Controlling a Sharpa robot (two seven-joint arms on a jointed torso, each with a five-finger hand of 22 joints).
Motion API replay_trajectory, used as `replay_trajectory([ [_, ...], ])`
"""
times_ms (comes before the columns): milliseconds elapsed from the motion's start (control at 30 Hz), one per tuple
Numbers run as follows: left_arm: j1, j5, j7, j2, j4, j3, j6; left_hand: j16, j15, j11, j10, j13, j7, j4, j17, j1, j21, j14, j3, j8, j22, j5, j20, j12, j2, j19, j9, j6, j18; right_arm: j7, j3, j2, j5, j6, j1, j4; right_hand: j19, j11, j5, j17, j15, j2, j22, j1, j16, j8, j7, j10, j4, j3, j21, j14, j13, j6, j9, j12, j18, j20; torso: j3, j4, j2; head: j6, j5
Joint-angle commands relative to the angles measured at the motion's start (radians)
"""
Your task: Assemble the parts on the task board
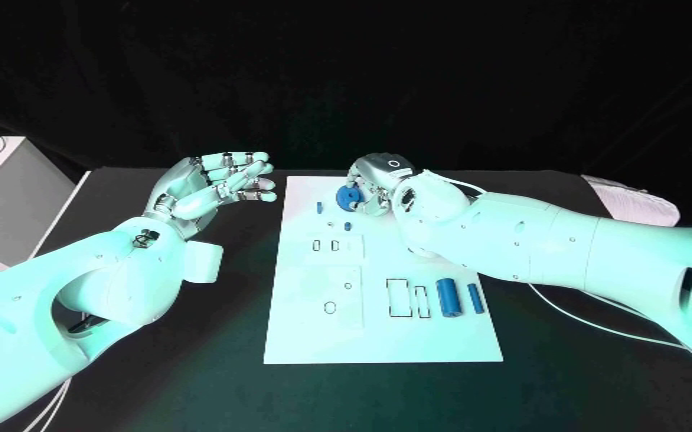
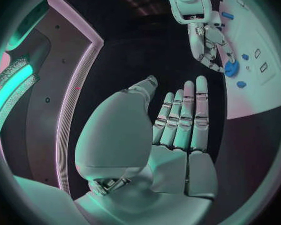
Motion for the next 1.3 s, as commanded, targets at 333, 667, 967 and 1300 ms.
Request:
replay_trajectory([
  [333, 0.0, -0.004, 0.005, 0.002, 0.001, 0.001, 0.016, 0.004, 0.0, -0.001, 0.009, 0.001, 0.018, -0.007, 0.001, 0.001, 0.004, -0.009, 0.001, -0.006, 0.001, -0.006, 0.0, -0.005, 0.007, -0.008, -0.002, 0.008, -0.001, -0.024, -0.002, -0.008, -0.04, 0.005, -0.009, 0.016, 0.106, -0.003, 0.002, 0.247, -0.003, -0.001, 0.263, 0.002, 0.005, 0.003, 0.001, 0.104, -0.005, 0.004, 0.005, 0.101, 0.263, 0.009, 0.003, 0.002, -0.014, -0.001, 0.0, 0.0011, 0.0, -0.001, -0.001],
  [667, 0.0, -0.004, 0.005, 0.002, 0.001, 0.001, 0.016, 0.004, 0.0, -0.001, 0.009, 0.001, 0.018, -0.007, 0.001, 0.001, 0.004, -0.009, 0.001, -0.006, 0.001, -0.006, 0.0, -0.005, 0.007, -0.008, -0.002, 0.008, -0.001, -0.02, -0.002, 0.0, -0.027, -0.006, -0.009, -0.001, 0.106, 0.021, -0.057, 0.244, 0.016, -0.011, 0.263, -0.023, 0.004, -0.063, 0.03, 0.104, -0.002, -0.031, 0.005, 0.1, 0.263, -0.098, -0.025, 0.002, -0.014, 0.011, -0.0006, -0.0006, 0.0, 0.001, -0.001],
  [967, 0.0, -0.004, 0.004, 0.0, 0.002, 0.001, 0.015, 0.005, 0.0, -0.001, 0.01, 0.001, 0.018, -0.009, 0.005, 0.001, 0.01, -0.011, 0.002, -0.006, 0.005, -0.006, 0.0, -0.006, 0.007, -0.013, -0.002, 0.008, -0.001, -0.001, -0.002, -0.004, 0.01, 0.012, -0.009, -0.001, 0.106, 0.032, -0.072, 0.246, 0.028, 0.037, 0.263, -0.097, 0.005, -0.093, 0.039, 0.104, 0.026, -0.241, 0.005, 0.101, 0.263, -0.108, -0.043, 0.002, -0.014, 0.027, -0.0008, 0.0003, 0.0, -0.002, 0.001],
  [1300, 0.0, -0.004, 0.004, -0.001, 0.002, 0.001, 0.015, 0.005, 0.0, -0.001, 0.01, 0.001, 0.018, -0.009, 0.005, 0.001, 0.01, -0.011, 0.002, -0.006, 0.005, -0.006, 0.0, -0.006, 0.007, -0.013, -0.002, 0.008, -0.001, 0.026, -0.002, -0.026, 0.047, -0.009, -0.009, 0.019, 0.106, 0.023, -0.021, 0.251, 0.02, 0.079, 0.263, -0.13, 0.006, -0.071, 0.028, 0.104, 0.023, -0.213, 0.005, 0.102, 0.263, -0.054, -0.04, 0.002, -0.014, 0.022, 0.0006, -0.0004, 0.001, -0.002, 0.001],
])
